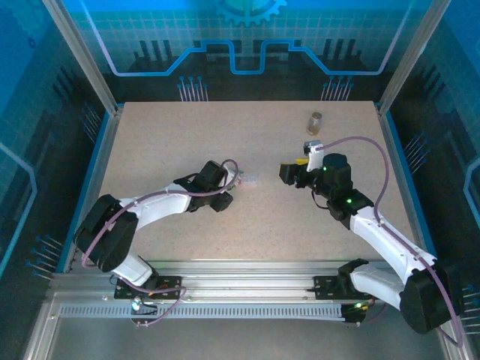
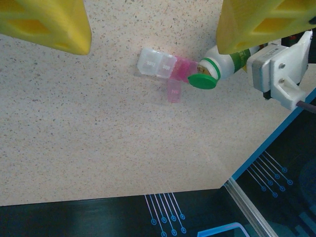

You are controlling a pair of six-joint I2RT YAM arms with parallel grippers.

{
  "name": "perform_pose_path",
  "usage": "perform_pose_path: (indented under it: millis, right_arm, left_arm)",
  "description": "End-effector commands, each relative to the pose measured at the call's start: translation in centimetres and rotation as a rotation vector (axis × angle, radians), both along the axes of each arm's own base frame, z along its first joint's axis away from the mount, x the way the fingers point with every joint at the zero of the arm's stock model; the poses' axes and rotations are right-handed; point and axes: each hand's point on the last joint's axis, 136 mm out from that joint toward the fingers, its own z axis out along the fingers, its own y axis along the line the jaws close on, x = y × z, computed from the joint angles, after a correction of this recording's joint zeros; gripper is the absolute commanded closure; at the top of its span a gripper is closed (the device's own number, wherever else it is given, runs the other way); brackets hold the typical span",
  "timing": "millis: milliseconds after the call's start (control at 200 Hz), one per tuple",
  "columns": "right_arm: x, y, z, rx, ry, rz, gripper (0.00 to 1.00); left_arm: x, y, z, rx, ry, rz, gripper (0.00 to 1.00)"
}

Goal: Sort the pills into containers

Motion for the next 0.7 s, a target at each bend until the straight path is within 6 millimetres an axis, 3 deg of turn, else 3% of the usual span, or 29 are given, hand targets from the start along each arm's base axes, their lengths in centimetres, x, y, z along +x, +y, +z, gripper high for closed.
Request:
perform_pose_path:
  millis: [0,435,695]
  right_arm:
    - [0.3,-0.3,0.2,0.018,-0.009,-0.014,0.32]
    - [0.1,-0.5,0.4,0.012,-0.011,-0.015,0.31]
    - [-0.1,-0.5,0.6,0.016,-0.014,-0.01,0.31]
  left_arm:
    - [0.6,0.3,0.0,0.058,0.023,-0.024,1.0]
    - [1.1,1.4,-0.9,0.234,0.108,-0.091,1.0]
    - [1.9,1.7,0.0,0.318,0.122,-0.143,1.0]
